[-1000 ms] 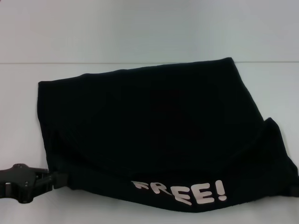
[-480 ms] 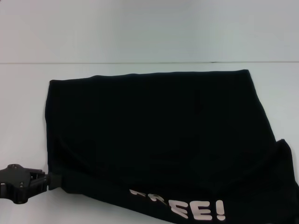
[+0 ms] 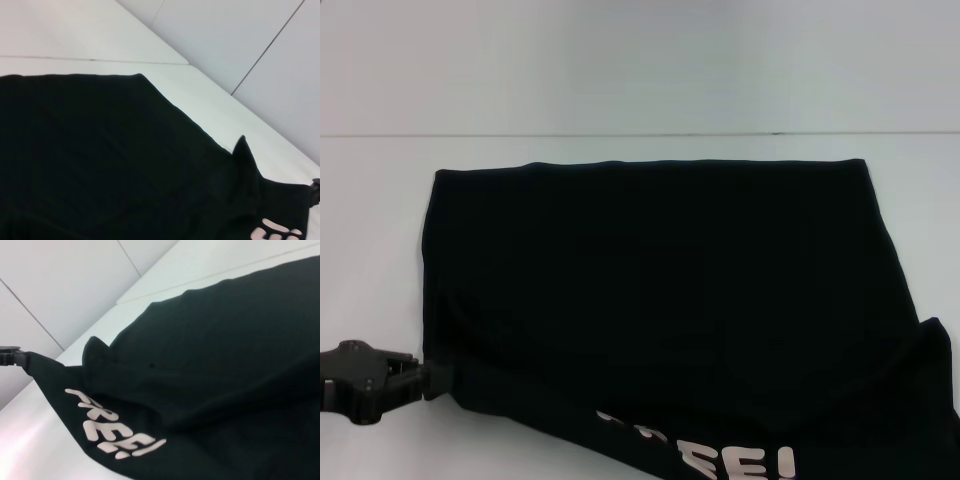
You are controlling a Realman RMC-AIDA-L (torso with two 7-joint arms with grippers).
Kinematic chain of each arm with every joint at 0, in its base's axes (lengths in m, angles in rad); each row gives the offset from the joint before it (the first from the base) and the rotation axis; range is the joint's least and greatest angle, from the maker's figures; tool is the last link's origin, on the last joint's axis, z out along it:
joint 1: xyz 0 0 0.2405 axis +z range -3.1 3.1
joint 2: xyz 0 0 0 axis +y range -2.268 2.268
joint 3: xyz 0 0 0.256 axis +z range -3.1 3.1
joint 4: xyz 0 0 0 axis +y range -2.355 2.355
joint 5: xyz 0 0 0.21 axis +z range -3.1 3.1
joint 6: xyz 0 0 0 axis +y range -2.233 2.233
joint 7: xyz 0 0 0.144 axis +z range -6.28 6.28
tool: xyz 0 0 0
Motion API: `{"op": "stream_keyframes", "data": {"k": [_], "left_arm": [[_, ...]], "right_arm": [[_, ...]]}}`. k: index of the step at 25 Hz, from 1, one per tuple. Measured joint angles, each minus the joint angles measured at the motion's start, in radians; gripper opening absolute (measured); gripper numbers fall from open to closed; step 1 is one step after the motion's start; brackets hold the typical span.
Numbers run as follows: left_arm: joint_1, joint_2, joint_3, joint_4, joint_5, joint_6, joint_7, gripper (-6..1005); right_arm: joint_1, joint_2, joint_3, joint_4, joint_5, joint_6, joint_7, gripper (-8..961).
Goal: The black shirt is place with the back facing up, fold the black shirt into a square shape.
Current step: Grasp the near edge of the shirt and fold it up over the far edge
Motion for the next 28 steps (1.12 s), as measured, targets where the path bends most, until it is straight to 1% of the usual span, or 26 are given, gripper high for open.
{"op": "stream_keyframes", "data": {"k": [4,7,11,13,16,17,18,23,28], "left_arm": [[-0.011,0.003,-0.007,-0.002,-0.015,-0.027,-0.009,19],[-0.047,0.010,-0.008,-0.019,-0.026,-0.096,-0.032,18],[-0.109,0.031,-0.008,-0.075,-0.028,-0.194,-0.050,18],[-0.156,0.046,-0.007,-0.117,-0.028,-0.281,-0.060,18],[-0.193,0.056,0.006,-0.157,-0.028,-0.391,-0.084,18],[-0.211,0.057,0.023,-0.177,-0.028,-0.465,-0.100,18],[-0.218,0.057,0.032,-0.184,-0.028,-0.493,-0.106,18],[-0.268,0.052,0.123,-0.247,-0.026,-0.746,-0.141,19],[-0.296,0.046,0.171,-0.290,-0.026,-0.906,-0.149,19]], "right_arm": [[0.050,-0.010,0.028,-0.005,0.001,-0.004,0.024,48],[0.098,-0.029,0.045,-0.006,0.000,0.001,0.059,48],[0.175,-0.062,0.057,-0.005,0.002,0.020,0.115,48],[0.217,-0.076,0.057,0.000,0.000,0.045,0.148,48],[0.288,-0.088,0.041,0.004,-0.003,0.111,0.210,48],[0.303,-0.089,0.035,0.005,-0.004,0.131,0.225,48],[0.325,-0.090,0.022,0.008,-0.004,0.159,0.246,48],[0.424,-0.099,-0.072,0.075,-0.005,0.342,0.347,48],[0.506,-0.111,-0.155,0.166,-0.005,0.520,0.404,48]]}}
